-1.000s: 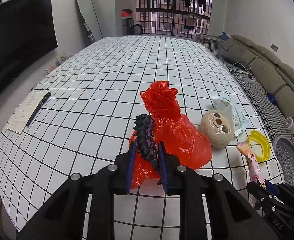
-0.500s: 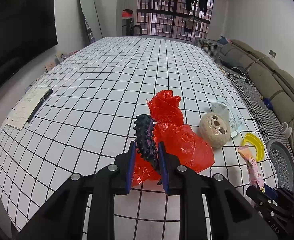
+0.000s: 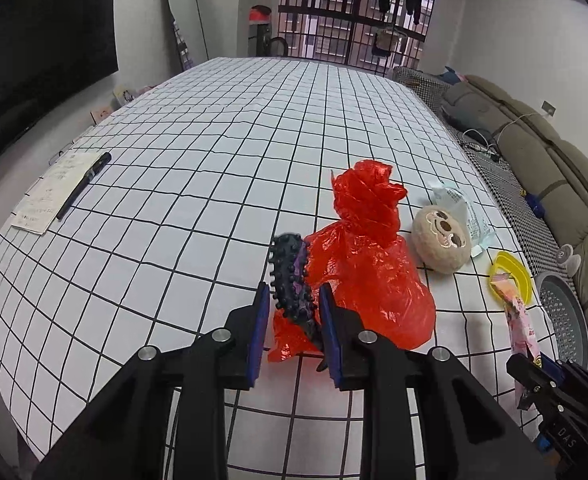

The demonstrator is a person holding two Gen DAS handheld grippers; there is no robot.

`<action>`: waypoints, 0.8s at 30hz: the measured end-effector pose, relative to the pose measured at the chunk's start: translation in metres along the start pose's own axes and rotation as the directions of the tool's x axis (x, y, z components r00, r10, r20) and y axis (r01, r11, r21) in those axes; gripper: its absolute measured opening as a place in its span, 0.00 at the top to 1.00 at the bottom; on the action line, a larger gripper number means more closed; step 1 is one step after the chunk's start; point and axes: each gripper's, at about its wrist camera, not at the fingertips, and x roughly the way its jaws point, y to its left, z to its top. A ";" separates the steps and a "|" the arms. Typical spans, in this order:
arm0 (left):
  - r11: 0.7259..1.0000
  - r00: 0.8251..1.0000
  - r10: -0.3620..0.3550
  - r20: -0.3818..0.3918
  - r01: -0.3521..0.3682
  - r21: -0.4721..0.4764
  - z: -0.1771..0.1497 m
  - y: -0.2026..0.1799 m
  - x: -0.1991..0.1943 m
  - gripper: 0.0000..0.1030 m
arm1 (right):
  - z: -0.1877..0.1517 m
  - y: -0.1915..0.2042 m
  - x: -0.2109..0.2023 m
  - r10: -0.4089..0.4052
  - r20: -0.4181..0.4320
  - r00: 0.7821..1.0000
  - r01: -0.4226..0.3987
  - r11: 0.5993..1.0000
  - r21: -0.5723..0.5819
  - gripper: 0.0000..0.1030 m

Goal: Collect trash

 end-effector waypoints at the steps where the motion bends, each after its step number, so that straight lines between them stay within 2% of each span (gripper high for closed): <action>1: 1.000 1.000 0.010 -0.003 -0.010 0.001 -0.002 0.002 0.001 0.72 | 0.000 0.000 0.000 0.001 0.000 1.000 -0.001 1.000 -0.001 0.76; 8: 0.999 0.998 0.046 -0.053 -0.046 -0.002 -0.020 0.016 0.012 0.72 | 0.000 0.001 0.000 0.004 0.002 1.000 -0.004 1.000 -0.004 0.76; 24: 0.994 0.991 0.110 -0.075 -0.109 0.016 -0.048 0.046 -0.003 0.71 | -0.002 0.005 -0.001 0.000 0.001 1.000 0.000 1.000 -0.015 0.76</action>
